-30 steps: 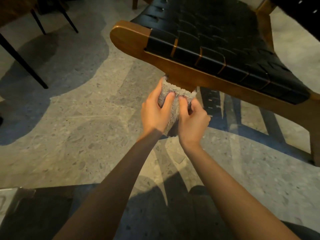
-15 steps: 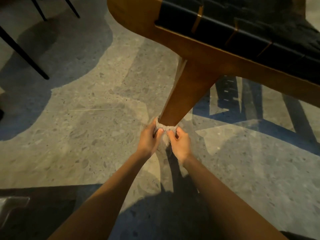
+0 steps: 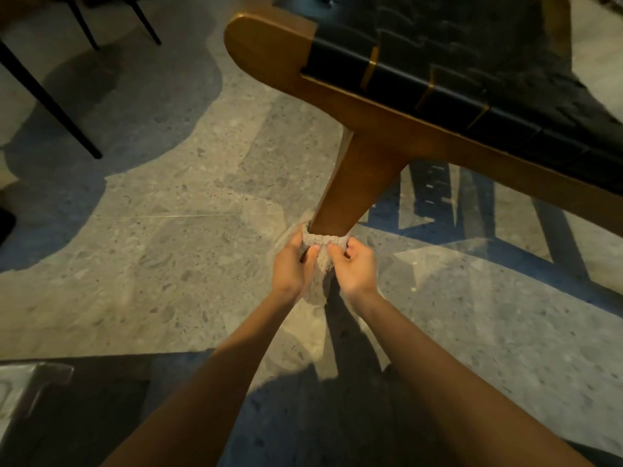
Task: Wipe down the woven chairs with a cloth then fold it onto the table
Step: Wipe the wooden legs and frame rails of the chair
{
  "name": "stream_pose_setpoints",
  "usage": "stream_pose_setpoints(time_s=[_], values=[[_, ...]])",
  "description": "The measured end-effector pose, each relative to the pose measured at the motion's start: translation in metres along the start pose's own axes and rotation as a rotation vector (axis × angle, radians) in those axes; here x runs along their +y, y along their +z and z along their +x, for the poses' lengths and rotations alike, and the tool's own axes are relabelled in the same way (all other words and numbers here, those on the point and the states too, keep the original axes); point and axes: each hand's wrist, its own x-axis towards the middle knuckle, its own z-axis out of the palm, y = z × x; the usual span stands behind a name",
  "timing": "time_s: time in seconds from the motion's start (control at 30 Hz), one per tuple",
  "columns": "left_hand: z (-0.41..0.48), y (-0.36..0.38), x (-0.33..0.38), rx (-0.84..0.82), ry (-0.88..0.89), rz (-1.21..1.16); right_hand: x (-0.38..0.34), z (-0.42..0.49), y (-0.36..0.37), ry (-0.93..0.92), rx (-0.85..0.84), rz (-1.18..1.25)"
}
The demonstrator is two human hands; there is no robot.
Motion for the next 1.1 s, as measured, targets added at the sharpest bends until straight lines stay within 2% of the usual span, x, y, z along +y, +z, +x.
stream_pose_setpoints(time_s=[0.13,0.33,0.43,0.53,0.7,0.9,0.97,1.1], values=[[-0.010,-0.007,0.044,0.078,0.044,-0.310,-0.036,-0.017,-0.020,-0.197,0.177,-0.096],[-0.008,-0.029,0.128,0.156,0.252,-0.398,-0.098,-0.034,-0.057,-0.419,0.360,0.088],[-0.007,-0.034,0.147,0.150,0.317,-0.392,-0.115,-0.042,-0.070,-0.466,0.328,0.124],[-0.002,-0.038,0.145,0.037,0.319,-0.382,-0.116,-0.046,-0.076,-0.415,0.311,0.102],[0.019,-0.045,0.140,-0.131,0.320,-0.300,-0.118,-0.040,-0.094,-0.422,0.162,0.055],[0.021,-0.034,0.112,-0.173,0.323,-0.330,-0.109,-0.030,-0.078,-0.366,0.080,-0.008],[0.015,-0.026,0.098,-0.103,0.319,-0.278,-0.102,-0.028,-0.074,-0.352,0.021,-0.009],[-0.008,-0.006,0.090,0.176,0.317,-0.208,-0.092,-0.024,-0.081,-0.324,-0.018,-0.061]])
